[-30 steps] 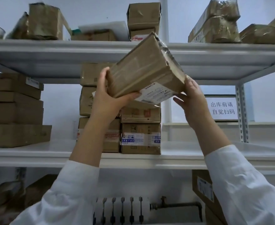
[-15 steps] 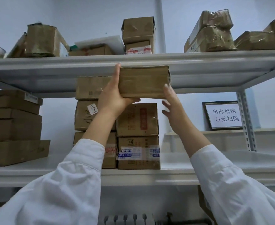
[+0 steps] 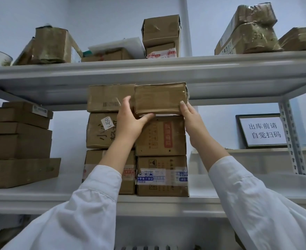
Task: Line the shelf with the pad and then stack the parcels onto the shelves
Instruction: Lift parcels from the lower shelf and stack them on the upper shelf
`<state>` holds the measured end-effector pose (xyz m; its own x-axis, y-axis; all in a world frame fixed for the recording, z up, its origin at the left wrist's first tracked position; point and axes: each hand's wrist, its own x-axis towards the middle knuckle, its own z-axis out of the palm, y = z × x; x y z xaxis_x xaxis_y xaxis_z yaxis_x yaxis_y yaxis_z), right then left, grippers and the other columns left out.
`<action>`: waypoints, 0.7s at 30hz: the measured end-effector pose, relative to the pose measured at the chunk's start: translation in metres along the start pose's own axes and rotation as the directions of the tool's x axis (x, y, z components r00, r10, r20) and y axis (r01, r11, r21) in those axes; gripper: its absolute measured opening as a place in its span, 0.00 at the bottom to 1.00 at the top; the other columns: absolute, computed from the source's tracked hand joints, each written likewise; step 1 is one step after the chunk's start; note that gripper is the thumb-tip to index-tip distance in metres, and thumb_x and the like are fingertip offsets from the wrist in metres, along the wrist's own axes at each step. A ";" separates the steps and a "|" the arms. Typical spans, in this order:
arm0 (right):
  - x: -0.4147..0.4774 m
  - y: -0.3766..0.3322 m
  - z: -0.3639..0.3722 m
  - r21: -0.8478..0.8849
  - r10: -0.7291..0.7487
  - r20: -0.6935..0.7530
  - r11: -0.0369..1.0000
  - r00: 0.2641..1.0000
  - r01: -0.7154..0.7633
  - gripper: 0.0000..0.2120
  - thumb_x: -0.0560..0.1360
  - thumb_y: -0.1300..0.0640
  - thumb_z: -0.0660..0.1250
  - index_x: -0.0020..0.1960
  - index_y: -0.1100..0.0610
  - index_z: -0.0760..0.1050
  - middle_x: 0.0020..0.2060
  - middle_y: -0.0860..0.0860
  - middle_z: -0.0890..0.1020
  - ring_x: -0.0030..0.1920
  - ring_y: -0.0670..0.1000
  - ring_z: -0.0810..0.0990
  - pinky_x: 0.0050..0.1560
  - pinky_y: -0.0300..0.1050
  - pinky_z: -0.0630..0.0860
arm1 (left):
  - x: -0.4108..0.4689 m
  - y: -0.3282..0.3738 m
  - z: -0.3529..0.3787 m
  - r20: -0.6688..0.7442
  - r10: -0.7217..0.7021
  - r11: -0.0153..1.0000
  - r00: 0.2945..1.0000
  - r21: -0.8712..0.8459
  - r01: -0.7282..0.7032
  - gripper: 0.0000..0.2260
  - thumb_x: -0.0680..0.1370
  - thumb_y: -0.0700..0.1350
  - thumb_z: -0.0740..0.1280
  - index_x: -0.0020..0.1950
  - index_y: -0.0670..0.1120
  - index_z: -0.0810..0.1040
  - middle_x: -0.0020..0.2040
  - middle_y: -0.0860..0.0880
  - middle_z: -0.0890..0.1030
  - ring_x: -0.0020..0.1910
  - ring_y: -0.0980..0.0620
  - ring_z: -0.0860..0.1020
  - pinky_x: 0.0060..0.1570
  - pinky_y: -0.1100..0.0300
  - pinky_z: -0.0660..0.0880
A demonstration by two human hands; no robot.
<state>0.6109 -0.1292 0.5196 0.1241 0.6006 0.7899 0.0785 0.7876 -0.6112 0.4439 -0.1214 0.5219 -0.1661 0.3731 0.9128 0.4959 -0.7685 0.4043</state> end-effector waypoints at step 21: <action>0.020 0.028 0.006 -0.096 0.132 -0.136 0.985 0.982 -0.146 0.31 0.75 0.35 0.54 0.71 0.52 0.65 0.67 0.52 0.73 0.66 0.56 0.73 0.65 0.58 0.71 | -0.017 -0.014 0.012 -0.012 -0.160 0.987 0.987 0.006 0.160 0.19 0.81 0.44 0.57 0.72 0.42 0.67 0.69 0.44 0.72 0.69 0.47 0.68 0.69 0.52 0.66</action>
<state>0.6096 -0.0949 0.5186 0.2670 0.6750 0.6878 0.1544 0.6745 -0.7219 0.4502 -0.1108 0.5000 -0.2540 0.4849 0.8369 0.4679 -0.6957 0.5451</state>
